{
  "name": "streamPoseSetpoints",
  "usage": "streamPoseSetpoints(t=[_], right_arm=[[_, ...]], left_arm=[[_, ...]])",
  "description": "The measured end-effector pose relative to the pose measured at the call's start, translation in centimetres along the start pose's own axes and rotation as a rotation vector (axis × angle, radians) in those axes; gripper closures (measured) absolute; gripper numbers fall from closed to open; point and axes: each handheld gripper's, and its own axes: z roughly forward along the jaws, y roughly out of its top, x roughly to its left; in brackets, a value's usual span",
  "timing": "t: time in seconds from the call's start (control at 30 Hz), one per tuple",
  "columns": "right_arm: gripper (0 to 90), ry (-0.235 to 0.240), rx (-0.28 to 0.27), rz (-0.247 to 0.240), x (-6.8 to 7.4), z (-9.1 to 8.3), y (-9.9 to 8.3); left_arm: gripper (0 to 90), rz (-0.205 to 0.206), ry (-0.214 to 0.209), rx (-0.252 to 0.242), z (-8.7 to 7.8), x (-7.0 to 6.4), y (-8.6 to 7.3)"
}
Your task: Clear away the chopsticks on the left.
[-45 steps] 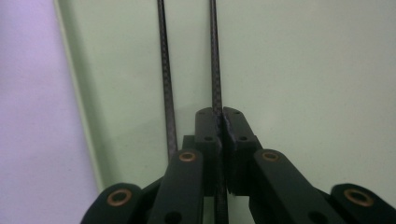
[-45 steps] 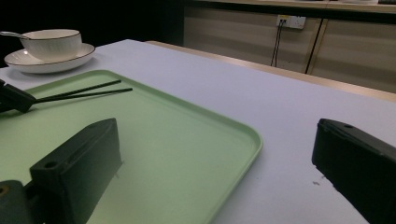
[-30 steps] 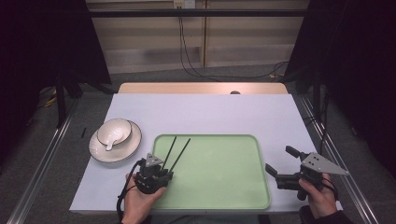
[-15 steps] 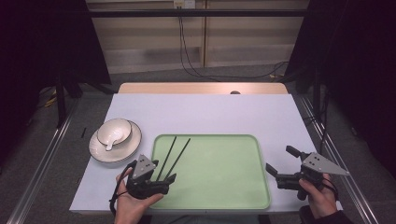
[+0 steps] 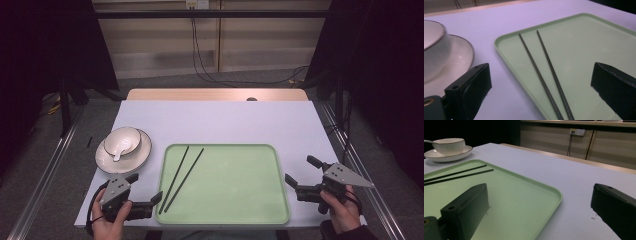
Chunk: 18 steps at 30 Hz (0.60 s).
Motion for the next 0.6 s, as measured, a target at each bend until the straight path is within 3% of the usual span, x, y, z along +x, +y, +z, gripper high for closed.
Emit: streamPoseSetpoints(t=[0.13,0.2,0.33,0.5,0.53,0.6], right_arm=[[1.1,0.003,0.001,-0.001,0.0,0.0,0.0],[1.1,0.005,-0.001,-0.005,0.1,0.0,0.0],[1.1,0.014,0.001,-0.015,0.1,0.0,0.0],[1.1,0.005,0.004,-0.008,-0.1,0.0,0.0],[1.1,0.006,0.004,-0.011,-0.1,0.0,0.0],[1.1,0.005,0.008,-0.009,0.0,0.0,0.0]], left_arm=[[2.0,-0.013,0.038,-0.08,-1.4,-0.1,-0.5],[2.1,-0.009,0.02,-0.086,-1.7,0.0,-0.9],[2.3,-0.041,0.031,-0.113,-3.0,1.4,-1.1],[0.9,-0.105,0.013,-0.117,-3.1,2.8,-1.5],[0.9,-0.109,0.013,-0.114,-2.9,2.7,-1.5],[1.1,-0.076,0.019,-0.115,-2.9,2.7,-1.3]])
